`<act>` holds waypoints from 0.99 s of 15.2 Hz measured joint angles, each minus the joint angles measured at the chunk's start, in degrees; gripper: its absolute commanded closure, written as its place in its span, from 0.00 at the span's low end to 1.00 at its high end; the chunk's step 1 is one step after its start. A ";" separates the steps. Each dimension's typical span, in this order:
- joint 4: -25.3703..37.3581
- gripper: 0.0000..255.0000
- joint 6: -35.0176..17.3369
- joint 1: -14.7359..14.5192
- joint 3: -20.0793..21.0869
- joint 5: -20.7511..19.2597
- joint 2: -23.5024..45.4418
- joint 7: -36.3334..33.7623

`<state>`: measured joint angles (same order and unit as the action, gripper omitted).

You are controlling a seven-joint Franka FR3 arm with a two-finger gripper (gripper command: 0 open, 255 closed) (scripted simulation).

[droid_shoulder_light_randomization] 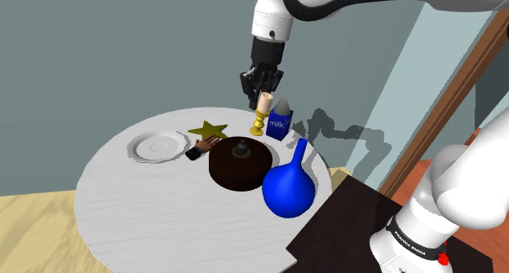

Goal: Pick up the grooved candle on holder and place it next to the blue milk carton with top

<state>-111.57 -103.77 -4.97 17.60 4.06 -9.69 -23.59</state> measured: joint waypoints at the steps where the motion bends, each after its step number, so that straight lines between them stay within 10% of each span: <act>1: 0.67 1.00 0.69 -0.01 0.01 0.00 -0.02 -0.07; 15: 8.53 1.00 2.98 6.99 -8.56 -2.09 6.29 14.73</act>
<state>-103.04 -100.79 2.02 9.04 1.97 -3.41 -8.86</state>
